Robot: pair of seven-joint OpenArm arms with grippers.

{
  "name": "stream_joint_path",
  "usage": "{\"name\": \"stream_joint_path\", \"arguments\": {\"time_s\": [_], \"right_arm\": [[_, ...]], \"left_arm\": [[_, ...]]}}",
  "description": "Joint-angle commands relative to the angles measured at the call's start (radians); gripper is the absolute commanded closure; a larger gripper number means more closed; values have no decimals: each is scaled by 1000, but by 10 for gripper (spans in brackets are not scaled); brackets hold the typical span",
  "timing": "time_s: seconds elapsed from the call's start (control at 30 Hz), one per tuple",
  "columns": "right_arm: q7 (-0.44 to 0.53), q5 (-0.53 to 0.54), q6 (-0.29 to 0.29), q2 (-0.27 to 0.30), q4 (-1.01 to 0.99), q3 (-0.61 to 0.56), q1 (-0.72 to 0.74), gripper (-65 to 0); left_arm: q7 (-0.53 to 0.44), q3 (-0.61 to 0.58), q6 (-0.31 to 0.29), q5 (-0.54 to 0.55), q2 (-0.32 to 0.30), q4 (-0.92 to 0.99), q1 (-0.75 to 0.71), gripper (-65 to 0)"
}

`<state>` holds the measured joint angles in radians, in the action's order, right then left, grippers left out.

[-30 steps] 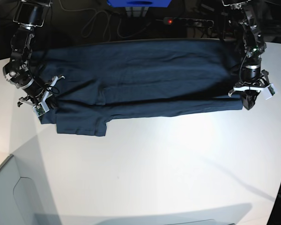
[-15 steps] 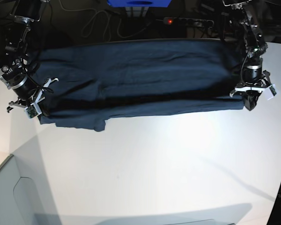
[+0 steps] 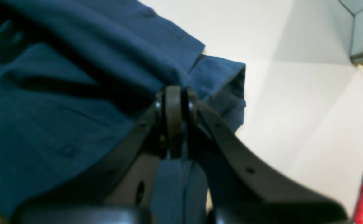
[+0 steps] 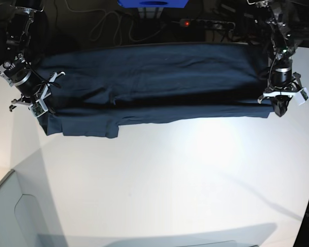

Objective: Fold the T-shirt properly
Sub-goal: 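Hold the shirt ends and smooth the fold edge with both grippers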

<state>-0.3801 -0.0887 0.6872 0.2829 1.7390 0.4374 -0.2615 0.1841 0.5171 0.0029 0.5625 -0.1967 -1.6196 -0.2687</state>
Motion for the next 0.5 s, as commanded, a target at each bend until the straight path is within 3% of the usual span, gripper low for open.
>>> {"name": "stream_joint_path", "arguments": {"time_s": [0.0,0.47], "right_arm": [[28,19,11,17,39,7,-2,-3],[28,16,11,19,5,8,-20,-3]], "left_arm": [[-27,2,-4,6,-8,-20,3,0],[-33,8,-4,4,42,-64,-85,0]]}}
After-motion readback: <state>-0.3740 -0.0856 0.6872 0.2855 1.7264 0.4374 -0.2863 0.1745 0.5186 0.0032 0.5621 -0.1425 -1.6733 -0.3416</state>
